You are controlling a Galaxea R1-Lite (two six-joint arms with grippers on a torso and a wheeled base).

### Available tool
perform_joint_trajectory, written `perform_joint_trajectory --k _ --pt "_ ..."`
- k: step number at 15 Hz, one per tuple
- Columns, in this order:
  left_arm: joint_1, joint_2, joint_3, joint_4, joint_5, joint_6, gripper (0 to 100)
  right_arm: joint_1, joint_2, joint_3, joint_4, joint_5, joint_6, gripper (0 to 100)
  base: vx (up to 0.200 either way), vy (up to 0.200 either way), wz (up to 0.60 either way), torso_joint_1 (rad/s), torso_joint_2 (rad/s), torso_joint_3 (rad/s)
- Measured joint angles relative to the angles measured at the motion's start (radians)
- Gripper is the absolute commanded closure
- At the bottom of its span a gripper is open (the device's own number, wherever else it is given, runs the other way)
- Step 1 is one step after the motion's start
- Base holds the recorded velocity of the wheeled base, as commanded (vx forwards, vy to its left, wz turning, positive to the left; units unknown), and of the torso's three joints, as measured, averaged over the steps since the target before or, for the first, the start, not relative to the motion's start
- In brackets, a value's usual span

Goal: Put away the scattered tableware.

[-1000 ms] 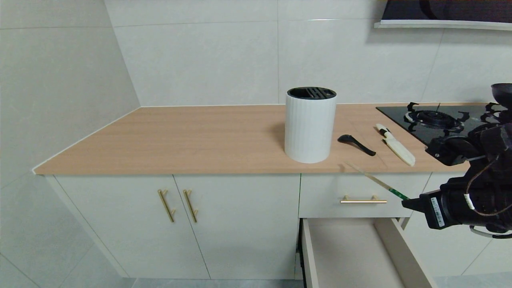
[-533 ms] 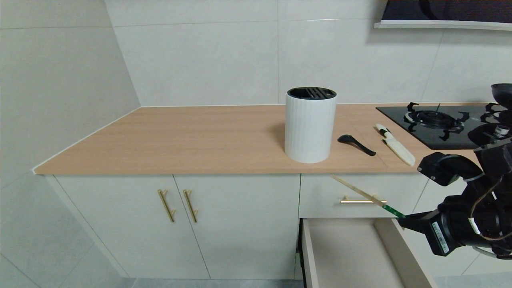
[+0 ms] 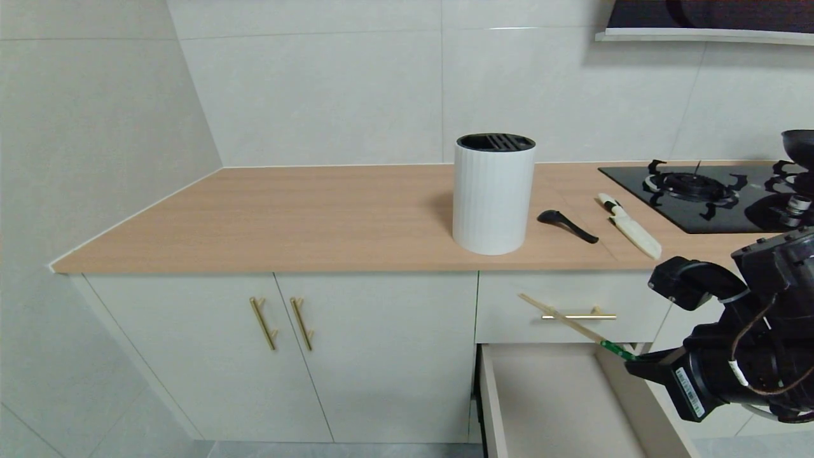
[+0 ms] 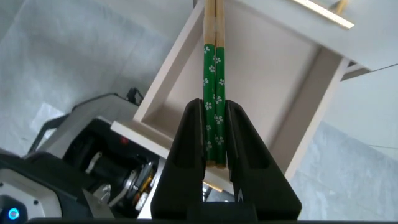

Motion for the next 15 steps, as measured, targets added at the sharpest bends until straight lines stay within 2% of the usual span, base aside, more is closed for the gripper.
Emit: perform_joint_trajectory --k 15 --pt "-0.001 0.0 0.0 -0.001 0.0 0.0 0 0.0 0.038 0.006 0.001 -0.006 -0.006 100 0.0 0.0 0.0 -0.164 0.46 0.293"
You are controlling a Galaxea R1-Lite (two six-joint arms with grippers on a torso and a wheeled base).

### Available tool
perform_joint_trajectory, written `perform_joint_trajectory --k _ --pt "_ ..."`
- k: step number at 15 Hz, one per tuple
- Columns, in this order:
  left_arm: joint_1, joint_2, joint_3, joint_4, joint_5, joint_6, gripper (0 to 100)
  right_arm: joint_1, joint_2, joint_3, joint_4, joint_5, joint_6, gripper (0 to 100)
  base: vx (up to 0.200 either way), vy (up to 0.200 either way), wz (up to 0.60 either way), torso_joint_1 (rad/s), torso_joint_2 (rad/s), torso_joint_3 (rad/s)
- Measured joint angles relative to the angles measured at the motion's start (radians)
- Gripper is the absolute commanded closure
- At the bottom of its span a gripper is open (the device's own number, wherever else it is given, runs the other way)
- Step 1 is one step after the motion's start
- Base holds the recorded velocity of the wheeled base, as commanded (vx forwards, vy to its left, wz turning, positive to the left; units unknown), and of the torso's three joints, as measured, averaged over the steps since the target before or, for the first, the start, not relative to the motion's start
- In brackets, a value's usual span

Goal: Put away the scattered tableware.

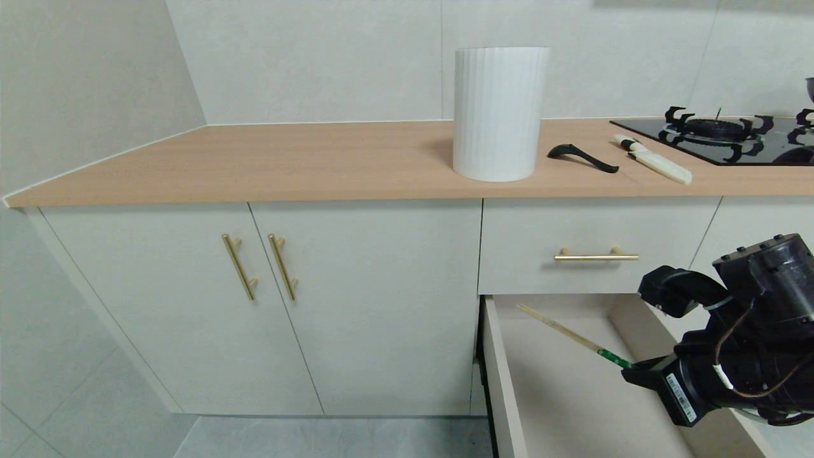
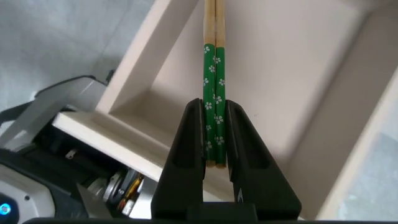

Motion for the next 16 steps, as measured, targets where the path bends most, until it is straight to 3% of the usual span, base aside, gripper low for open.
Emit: perform_joint_trajectory --k 8,12,16 --pt "0.0 0.0 0.0 0.001 0.0 0.0 0 0.0 0.032 -0.002 -0.005 0.0 0.0 100 0.0 0.0 0.0 -0.013 0.06 0.039" --pt "0.0 0.0 0.0 0.001 0.0 0.0 0 -0.009 0.155 -0.009 -0.05 -0.012 0.008 100 0.0 0.0 0.0 0.0 0.0 0.0" --pt "0.0 0.0 0.0 0.001 0.0 0.0 0 -0.026 0.373 -0.066 -0.158 -0.073 0.173 100 0.0 0.0 0.0 0.0 0.0 0.0"
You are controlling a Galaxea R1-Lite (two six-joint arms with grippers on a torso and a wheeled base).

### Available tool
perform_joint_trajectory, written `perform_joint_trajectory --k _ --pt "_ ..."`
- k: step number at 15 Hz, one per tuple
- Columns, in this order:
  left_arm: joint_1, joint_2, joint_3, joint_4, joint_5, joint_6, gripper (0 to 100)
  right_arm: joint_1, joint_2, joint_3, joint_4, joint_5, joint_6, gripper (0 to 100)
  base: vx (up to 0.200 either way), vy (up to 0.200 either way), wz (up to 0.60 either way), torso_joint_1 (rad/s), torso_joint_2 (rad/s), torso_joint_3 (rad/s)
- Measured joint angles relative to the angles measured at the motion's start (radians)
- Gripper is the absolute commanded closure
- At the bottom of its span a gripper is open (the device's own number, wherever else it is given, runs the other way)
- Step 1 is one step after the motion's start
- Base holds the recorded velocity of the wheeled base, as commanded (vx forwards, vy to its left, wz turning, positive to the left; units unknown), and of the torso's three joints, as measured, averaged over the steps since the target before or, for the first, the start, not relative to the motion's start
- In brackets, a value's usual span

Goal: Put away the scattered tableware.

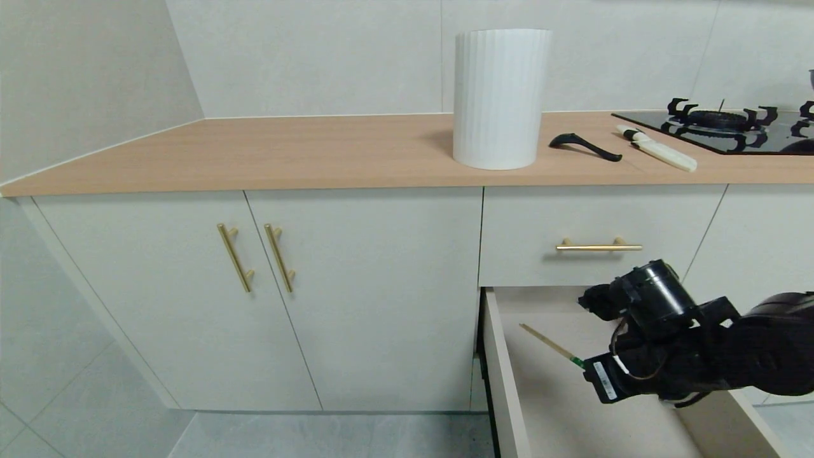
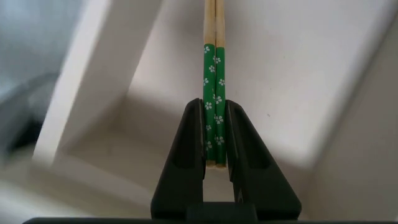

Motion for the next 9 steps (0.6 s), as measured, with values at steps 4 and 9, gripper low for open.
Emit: perform_joint_trajectory --k 4,9 --pt "0.0 0.0 0.0 0.0 -0.001 0.0 0 -0.002 0.21 -0.118 -0.02 -0.06 0.162 100 0.0 0.0 0.0 0.0 0.0 0.0" --pt "0.0 0.0 0.0 0.0 0.0 0.0 0 -0.002 0.356 -0.158 -0.124 -0.096 0.202 100 0.0 0.0 0.0 0.0 0.0 0.0"
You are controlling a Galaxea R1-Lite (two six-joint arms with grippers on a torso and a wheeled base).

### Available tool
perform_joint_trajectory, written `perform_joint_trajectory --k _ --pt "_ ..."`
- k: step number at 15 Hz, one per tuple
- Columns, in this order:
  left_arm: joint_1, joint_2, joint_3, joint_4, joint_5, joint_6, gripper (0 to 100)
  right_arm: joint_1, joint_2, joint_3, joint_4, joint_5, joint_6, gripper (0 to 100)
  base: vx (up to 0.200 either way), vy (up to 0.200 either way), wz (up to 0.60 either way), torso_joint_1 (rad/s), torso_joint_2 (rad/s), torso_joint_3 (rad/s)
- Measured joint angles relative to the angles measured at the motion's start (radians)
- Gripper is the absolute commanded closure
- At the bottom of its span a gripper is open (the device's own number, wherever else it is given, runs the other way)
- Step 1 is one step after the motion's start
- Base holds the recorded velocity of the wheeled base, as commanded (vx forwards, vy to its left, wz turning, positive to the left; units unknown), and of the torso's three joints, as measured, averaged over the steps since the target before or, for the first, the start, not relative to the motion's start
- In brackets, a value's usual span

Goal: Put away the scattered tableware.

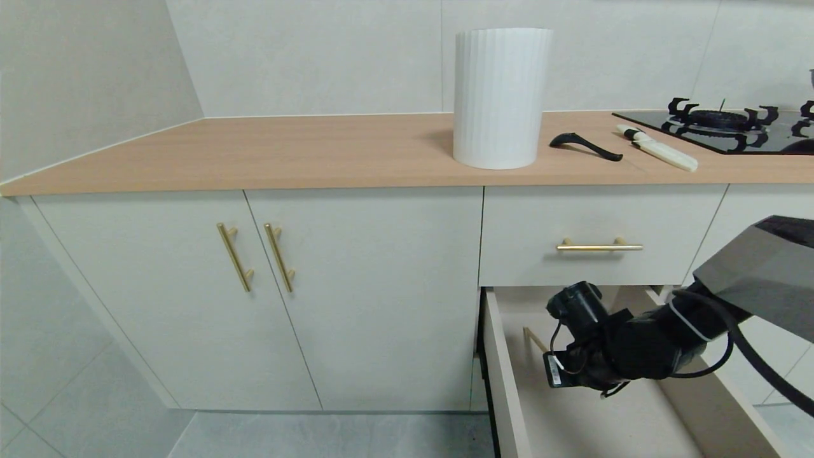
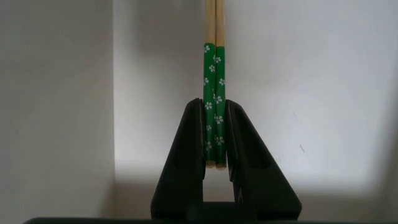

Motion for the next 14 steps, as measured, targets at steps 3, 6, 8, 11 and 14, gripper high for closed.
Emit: perform_joint_trajectory --k 3,6,8,11,14 --pt "0.0 0.0 0.0 0.0 0.0 0.0 0 0.001 0.051 0.015 -0.019 0.0 -0.004 100 0.0 0.0 0.0 0.0 0.0 0.0" --pt "0.0 0.0 0.0 0.0 0.001 0.0 0 0.006 0.107 0.019 -0.02 0.003 -0.01 100 0.0 0.0 0.0 0.0 0.0 0.0" --pt "0.0 0.0 0.0 0.0 0.0 0.0 0 0.013 0.141 0.015 -0.02 -0.001 -0.011 100 0.0 0.0 0.0 0.0 0.0 0.0" --pt "0.0 0.0 0.0 0.0 0.0 0.0 0 0.021 0.171 0.009 -0.02 -0.003 -0.011 100 0.0 0.0 0.0 0.0 0.0 0.0" --pt "0.0 0.0 0.0 0.0 0.001 0.0 0 0.026 0.192 -0.003 -0.019 -0.005 -0.013 100 0.0 0.0 0.0 0.0 0.0 0.0"
